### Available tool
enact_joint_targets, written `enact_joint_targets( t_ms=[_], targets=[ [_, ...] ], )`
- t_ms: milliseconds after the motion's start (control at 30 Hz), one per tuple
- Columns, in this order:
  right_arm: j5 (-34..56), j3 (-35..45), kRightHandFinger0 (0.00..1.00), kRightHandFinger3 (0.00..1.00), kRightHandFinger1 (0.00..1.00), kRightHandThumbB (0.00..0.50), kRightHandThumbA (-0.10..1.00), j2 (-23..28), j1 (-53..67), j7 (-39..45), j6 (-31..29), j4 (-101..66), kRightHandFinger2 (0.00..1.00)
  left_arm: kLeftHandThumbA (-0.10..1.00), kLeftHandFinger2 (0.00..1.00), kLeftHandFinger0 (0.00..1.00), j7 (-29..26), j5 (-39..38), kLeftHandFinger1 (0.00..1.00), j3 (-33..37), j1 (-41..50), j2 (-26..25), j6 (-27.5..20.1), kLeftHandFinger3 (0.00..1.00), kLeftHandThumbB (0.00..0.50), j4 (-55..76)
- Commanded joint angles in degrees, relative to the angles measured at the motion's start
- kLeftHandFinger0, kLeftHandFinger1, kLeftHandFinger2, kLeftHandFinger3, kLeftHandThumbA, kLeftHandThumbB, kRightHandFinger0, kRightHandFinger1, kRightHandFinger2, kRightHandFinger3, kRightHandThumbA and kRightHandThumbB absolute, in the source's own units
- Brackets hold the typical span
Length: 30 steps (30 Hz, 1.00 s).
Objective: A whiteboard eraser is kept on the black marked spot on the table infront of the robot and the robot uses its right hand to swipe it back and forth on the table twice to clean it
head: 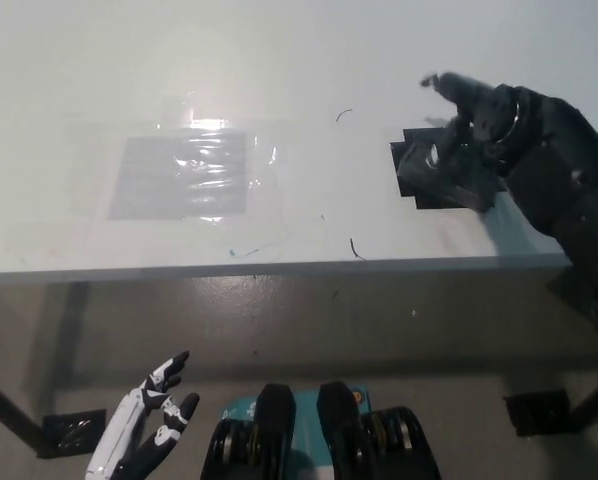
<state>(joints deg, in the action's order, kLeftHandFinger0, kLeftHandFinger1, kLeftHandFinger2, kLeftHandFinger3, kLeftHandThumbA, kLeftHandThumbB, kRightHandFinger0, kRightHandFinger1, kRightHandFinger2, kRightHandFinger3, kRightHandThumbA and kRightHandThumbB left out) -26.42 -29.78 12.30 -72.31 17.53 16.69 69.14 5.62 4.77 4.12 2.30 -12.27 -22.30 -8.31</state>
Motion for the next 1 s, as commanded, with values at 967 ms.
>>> enact_joint_targets(
  t_ms=[967],
  targets=[
    [-1.0, 1.3, 1.00, 1.00, 1.00, 0.398, 1.00, -1.0, -3.8, -0.7, 0.2, 8.2, 1.00, 0.64, 1.00, 1.00, 1.2, 0.6, 1.00, 0.5, -0.6, -1.2, -2.3, 1.00, 0.402, 2.4]
  ],
)
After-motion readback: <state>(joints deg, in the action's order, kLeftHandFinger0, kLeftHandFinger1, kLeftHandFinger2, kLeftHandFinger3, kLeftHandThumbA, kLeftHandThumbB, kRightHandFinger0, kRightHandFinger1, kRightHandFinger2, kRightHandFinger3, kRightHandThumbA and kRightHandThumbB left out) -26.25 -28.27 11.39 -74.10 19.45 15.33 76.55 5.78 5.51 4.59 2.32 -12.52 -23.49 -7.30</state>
